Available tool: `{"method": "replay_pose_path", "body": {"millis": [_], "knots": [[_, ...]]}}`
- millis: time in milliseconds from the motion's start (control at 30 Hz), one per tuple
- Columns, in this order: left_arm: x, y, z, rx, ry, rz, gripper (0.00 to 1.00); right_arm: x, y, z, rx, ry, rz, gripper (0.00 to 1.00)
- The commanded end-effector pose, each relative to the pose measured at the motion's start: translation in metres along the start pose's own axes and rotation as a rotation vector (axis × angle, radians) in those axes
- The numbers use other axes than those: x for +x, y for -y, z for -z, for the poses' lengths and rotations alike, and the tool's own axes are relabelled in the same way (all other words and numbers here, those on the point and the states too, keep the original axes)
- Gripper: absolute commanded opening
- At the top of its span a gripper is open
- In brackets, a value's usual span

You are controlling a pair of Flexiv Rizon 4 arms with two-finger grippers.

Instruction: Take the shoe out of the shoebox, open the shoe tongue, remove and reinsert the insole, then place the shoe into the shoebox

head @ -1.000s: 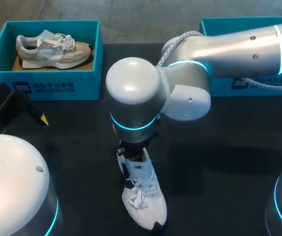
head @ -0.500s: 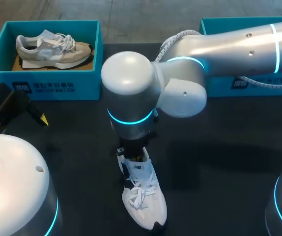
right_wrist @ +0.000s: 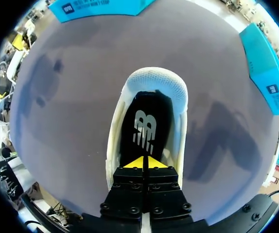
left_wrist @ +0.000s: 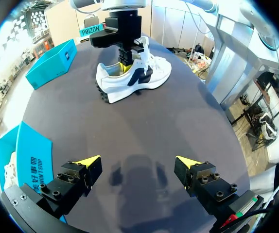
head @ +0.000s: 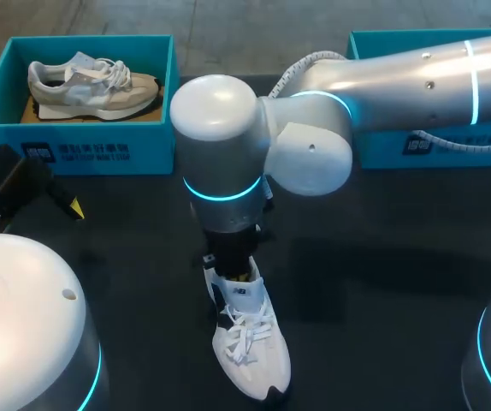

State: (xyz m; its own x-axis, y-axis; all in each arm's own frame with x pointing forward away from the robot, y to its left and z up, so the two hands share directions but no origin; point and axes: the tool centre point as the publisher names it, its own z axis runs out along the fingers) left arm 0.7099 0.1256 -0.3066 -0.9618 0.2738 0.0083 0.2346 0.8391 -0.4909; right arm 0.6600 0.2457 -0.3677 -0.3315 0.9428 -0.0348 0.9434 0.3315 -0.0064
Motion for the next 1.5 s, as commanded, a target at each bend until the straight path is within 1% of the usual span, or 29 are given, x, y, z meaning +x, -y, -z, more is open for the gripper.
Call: {"method": "replay_pose_path", "body": {"millis": [33,133,167,200,233,367,500,533,567,633,833,967,1033,1100,1233,1400,1500], "knots": [[0.001,0.000,0.000,-0.003,0.000,0.000,1.00,0.002,0.001,0.000,0.001,-0.002,-0.003,0.02],[0.001,0.000,0.000,-0.003,0.000,0.000,1.00,0.002,0.002,0.001,0.005,-0.006,-0.007,0.07],[0.001,0.000,0.000,-0.003,0.000,0.000,1.00,0.002,0.002,0.001,0.008,-0.007,-0.009,0.10],[0.001,0.000,0.000,-0.003,0.000,0.000,1.00,0.003,0.003,0.001,0.010,-0.008,-0.011,0.16],[0.001,0.000,0.000,-0.003,0.000,0.000,1.00,0.003,0.004,0.001,0.015,-0.009,-0.013,0.16],[0.001,0.000,0.000,-0.003,0.000,0.000,1.00,0.004,0.004,0.001,0.023,-0.010,-0.014,0.11],[0.001,0.000,0.000,-0.003,0.000,0.000,1.00,0.004,0.002,0.002,0.013,-0.018,-0.021,0.09],[0.001,0.000,0.000,-0.003,0.000,0.000,1.00,0.003,0.001,0.001,-0.002,-0.030,-0.022,0.00],[0.001,0.000,0.000,-0.003,0.000,0.000,1.00,0.002,0.000,0.000,-0.012,-0.032,-0.022,0.00],[0.001,0.000,0.000,-0.003,0.000,0.000,1.00,0.001,-0.004,0.000,-0.056,-0.043,-0.016,0.00],[0.001,0.000,0.000,-0.003,0.000,0.000,1.00,0.002,-0.022,0.003,-0.140,-0.035,0.005,0.00],[0.001,0.000,0.000,-0.003,0.000,0.000,1.00,0.001,-0.032,0.001,-0.164,-0.033,0.015,0.00],[0.001,0.000,0.000,-0.003,0.000,0.000,1.00,0.000,-0.037,-0.002,-0.192,-0.032,0.028,0.00],[0.001,0.000,0.000,-0.003,0.000,0.000,1.00,-0.001,-0.044,-0.008,-0.197,-0.027,0.035,0.00],[0.001,0.000,0.000,-0.003,0.000,0.000,1.00,-0.001,-0.051,-0.021,-0.232,-0.031,0.047,0.00],[0.001,0.000,0.000,-0.003,0.000,0.000,1.00,0.003,-0.053,-0.033,-0.263,-0.047,0.063,0.00],[0.001,0.000,0.000,-0.003,0.000,0.000,1.00,0.005,-0.055,-0.043,-0.219,-0.064,0.071,0.00]]}}
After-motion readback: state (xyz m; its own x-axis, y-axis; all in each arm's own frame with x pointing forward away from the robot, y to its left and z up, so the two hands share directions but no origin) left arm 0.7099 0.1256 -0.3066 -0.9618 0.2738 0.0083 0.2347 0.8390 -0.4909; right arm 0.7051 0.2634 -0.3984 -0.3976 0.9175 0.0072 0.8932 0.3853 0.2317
